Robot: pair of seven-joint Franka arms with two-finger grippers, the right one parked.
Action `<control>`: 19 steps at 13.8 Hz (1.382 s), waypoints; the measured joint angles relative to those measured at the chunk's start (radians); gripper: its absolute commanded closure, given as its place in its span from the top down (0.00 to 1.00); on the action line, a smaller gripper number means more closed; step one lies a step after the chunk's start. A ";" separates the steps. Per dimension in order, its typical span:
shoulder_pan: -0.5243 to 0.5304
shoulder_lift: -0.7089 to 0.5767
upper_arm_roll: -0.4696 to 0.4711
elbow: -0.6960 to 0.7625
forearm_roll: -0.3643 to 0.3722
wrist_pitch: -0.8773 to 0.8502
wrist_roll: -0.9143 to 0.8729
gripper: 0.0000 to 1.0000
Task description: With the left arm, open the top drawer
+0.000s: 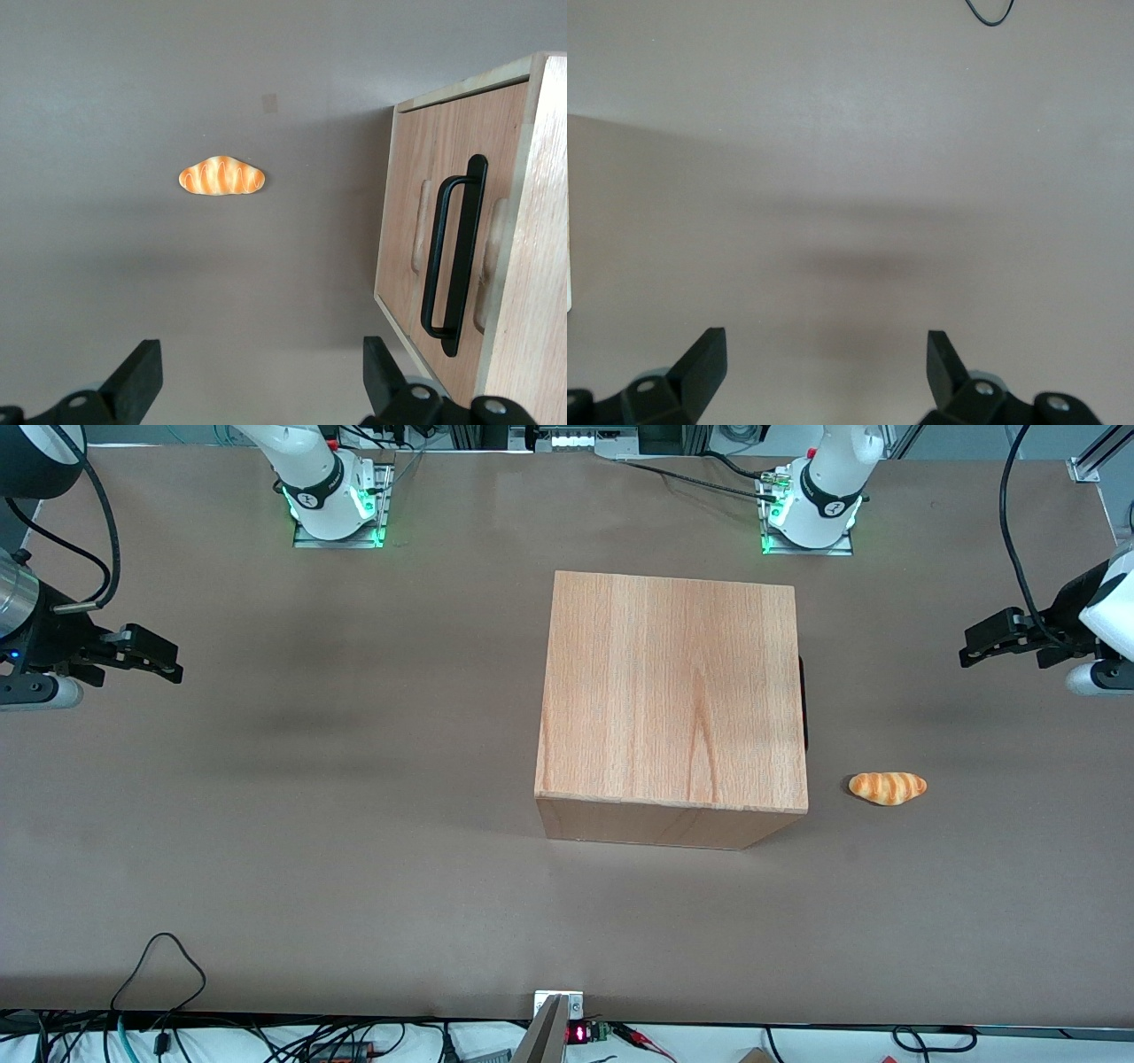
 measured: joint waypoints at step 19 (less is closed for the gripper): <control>-0.021 0.090 -0.008 -0.021 0.000 -0.067 0.000 1.00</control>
